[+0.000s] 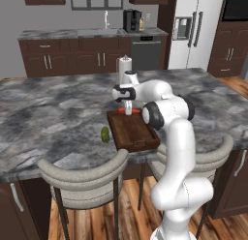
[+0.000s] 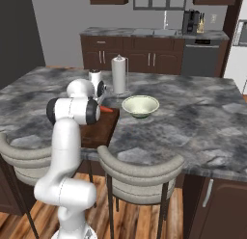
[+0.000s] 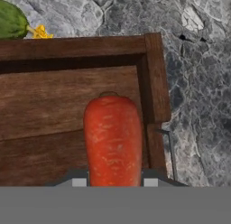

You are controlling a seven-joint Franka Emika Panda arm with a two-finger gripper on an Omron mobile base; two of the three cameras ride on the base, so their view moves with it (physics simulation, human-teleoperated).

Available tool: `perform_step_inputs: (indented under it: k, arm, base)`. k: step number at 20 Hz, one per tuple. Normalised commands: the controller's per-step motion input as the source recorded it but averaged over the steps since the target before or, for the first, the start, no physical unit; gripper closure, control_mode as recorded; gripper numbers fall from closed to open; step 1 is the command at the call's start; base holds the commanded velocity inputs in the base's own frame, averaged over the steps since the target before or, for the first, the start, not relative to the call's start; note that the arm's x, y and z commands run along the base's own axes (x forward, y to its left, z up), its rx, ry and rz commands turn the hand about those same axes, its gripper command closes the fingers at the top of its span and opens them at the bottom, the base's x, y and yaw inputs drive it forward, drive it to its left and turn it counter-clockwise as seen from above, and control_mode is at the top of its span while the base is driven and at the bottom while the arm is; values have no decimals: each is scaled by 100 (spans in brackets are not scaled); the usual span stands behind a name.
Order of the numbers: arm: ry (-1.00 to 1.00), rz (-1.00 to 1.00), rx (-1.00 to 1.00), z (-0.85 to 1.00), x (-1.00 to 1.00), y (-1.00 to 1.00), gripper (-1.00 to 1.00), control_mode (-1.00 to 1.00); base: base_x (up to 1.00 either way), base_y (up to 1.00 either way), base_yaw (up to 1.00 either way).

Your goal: Place the two vegetables and bowl onto the tray for setting up a vegetable dip station.

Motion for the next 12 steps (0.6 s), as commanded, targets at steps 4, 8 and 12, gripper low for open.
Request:
perform_step_inputs:
  k: [4,8,12]
  arm:
    - [0,8,0,-21,10,1,100,-100]
    - [0,7,0,-16,8,2,100,-100]
    - [0,6,0,-14,8,4,100,-100]
  base:
    - [0,0,0]
    - [0,0,0]
    - [0,0,0]
